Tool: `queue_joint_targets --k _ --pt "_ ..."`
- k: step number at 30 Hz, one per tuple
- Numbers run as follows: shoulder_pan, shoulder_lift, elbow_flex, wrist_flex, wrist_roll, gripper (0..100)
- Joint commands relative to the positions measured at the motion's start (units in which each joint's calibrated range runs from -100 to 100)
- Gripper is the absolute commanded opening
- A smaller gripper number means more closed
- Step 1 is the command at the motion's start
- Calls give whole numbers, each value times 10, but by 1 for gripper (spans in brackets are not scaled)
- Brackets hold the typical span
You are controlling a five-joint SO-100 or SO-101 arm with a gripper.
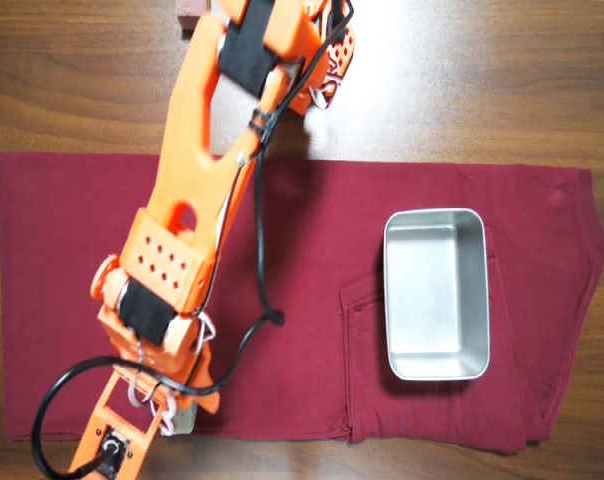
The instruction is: Grab the cube
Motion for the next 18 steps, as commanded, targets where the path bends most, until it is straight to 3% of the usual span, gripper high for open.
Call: queue_joint_targets --k 1,6,12,13,15,16,18 --pt "15 74 -98 -18 1 35" --pt "15 210 -237 -38 -3 37" --pt "2 261 -247 -71 -12 36" --pt "0 268 -256 -72 -13 33" --pt "-1 272 -264 -67 -21 10" --pt "-1 273 -264 -68 -22 3" --pt "-1 270 -264 -66 -25 0"
